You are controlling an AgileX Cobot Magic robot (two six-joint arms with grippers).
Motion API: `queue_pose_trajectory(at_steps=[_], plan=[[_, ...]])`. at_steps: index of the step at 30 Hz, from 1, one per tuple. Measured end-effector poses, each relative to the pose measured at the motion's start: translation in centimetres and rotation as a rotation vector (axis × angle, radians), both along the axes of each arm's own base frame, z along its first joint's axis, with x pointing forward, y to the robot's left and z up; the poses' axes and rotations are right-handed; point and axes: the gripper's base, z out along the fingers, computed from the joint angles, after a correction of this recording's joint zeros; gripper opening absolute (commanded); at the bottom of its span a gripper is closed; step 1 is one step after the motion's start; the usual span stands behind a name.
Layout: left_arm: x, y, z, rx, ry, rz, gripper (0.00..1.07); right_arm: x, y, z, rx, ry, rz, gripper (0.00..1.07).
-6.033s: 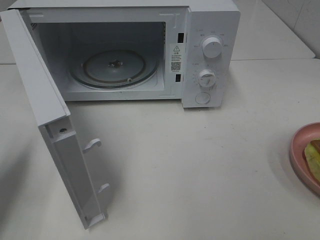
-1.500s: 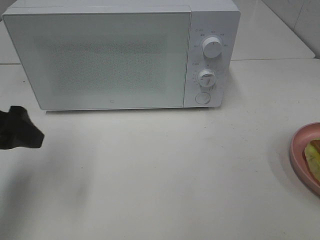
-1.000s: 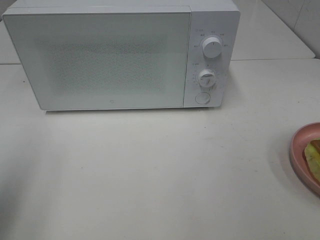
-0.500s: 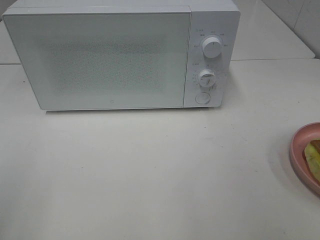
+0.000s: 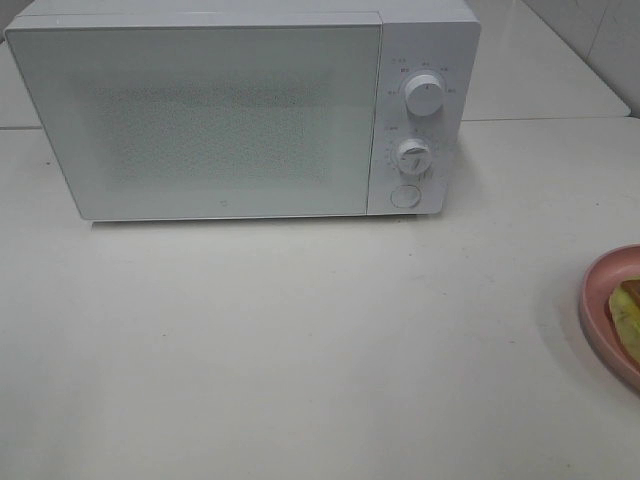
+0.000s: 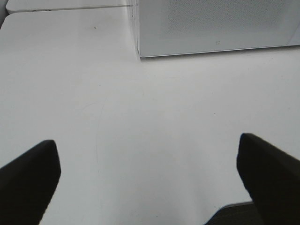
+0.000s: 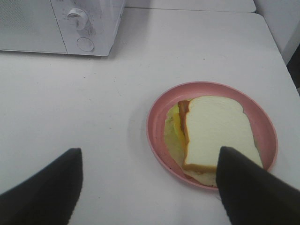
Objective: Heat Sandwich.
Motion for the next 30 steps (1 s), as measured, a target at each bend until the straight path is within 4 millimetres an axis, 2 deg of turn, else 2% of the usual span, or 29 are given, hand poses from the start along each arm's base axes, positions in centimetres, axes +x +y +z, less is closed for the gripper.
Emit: queue_pose_trajectory(at_steps=[13,30], plan=[[-0.45,0.0,-0.01,-0.002,-0.031,0.07,0.97,0.0,0.0,0.0,0.0,0.0,0.0,0.75],[-0.45,0.0,-0.01,-0.002,-0.031,0.069,0.97,0.0,0.0,0.0,0.0,0.0,0.0,0.75]])
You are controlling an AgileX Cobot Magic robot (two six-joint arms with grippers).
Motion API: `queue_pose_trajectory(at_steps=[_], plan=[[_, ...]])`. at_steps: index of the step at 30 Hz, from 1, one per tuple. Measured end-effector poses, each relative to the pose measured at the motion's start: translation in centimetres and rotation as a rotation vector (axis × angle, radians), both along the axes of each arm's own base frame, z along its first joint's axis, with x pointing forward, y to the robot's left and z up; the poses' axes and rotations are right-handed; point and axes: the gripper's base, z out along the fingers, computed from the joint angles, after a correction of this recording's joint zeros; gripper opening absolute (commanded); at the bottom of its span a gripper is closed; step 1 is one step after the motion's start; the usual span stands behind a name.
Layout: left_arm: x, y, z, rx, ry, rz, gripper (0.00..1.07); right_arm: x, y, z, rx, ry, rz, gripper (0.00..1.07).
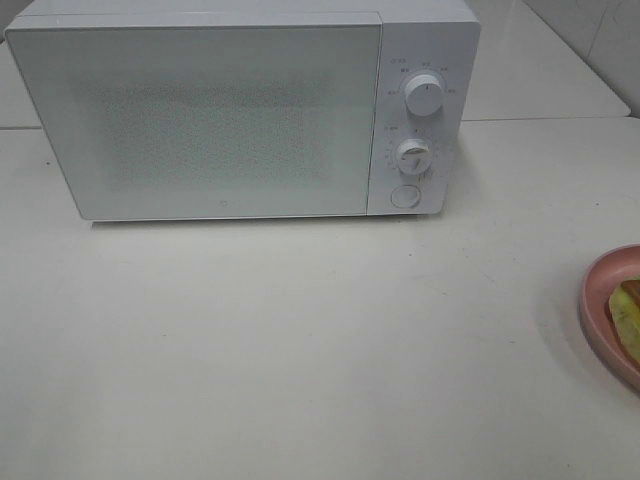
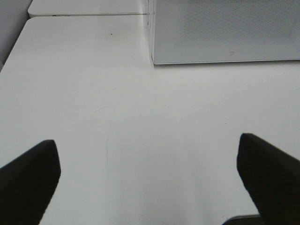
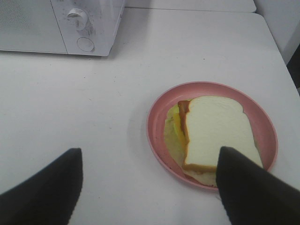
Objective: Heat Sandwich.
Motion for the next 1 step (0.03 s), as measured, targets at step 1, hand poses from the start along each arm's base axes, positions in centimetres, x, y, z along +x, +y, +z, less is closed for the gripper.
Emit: queue_pose_trajectory(at_steps=[1], plan=[[0.0,0.0,0.0,0.0,0.0,0.0,0.97,0.0,0.0,0.0,0.0,0.0,0.0,0.75]])
